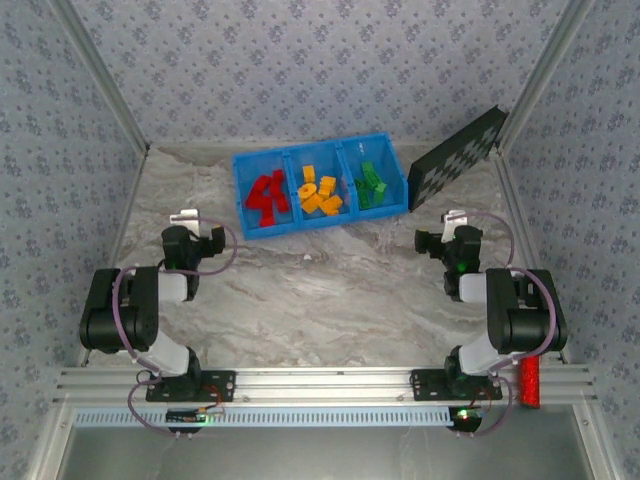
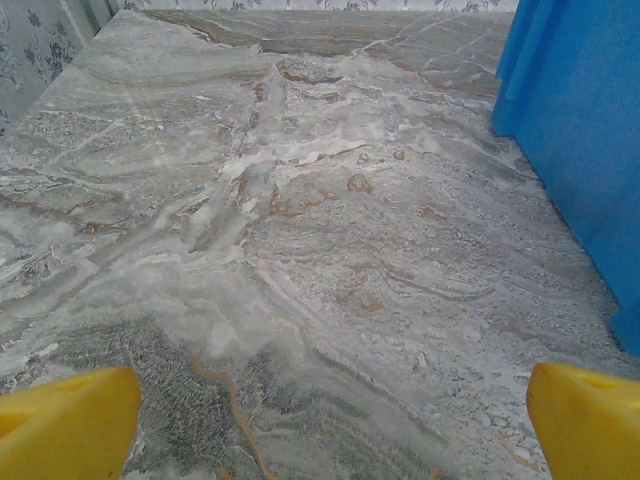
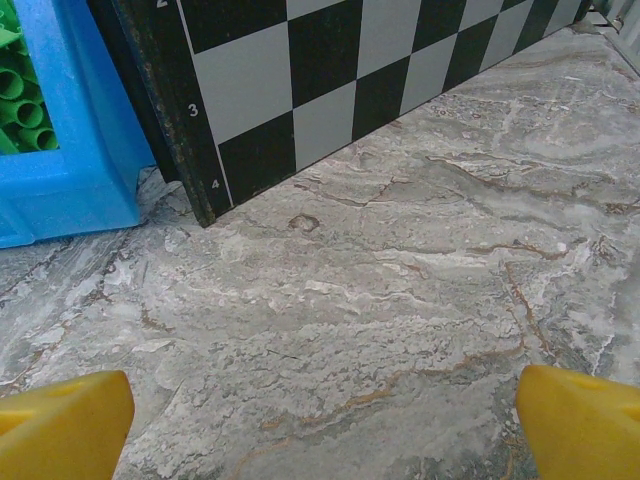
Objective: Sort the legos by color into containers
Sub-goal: Reset both arms
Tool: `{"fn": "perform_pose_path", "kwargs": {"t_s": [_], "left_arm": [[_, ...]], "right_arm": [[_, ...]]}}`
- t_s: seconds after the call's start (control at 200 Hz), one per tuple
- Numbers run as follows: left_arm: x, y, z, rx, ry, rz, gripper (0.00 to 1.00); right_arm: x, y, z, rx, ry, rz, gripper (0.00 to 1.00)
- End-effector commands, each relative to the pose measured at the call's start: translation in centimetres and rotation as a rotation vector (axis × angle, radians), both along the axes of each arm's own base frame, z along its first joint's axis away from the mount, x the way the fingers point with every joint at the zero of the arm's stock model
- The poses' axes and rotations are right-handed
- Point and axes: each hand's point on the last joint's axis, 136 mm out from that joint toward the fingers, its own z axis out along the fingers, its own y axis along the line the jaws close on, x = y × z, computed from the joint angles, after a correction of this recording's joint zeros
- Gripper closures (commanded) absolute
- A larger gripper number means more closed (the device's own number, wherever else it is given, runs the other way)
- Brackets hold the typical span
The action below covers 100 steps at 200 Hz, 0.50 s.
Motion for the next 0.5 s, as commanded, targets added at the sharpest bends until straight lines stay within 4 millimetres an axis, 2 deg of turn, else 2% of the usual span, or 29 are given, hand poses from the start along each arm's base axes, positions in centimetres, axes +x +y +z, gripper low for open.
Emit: {"fn": "perform_pose_path", "kwargs": {"t_s": [0.0, 0.495], "left_arm": [[0.47, -0.39, 0.77, -0.008, -0.022, -0.018, 0.01], [0.47, -0.38, 0.8, -0.007, -0.023, -0.018, 0.01]], "right_arm": [[0.53, -0.11, 1.0, -0.001, -0.038, -0.003, 0.0], [0.69, -0.15, 0.86, -0.002, -0.029, -0.005, 0.0]]}}
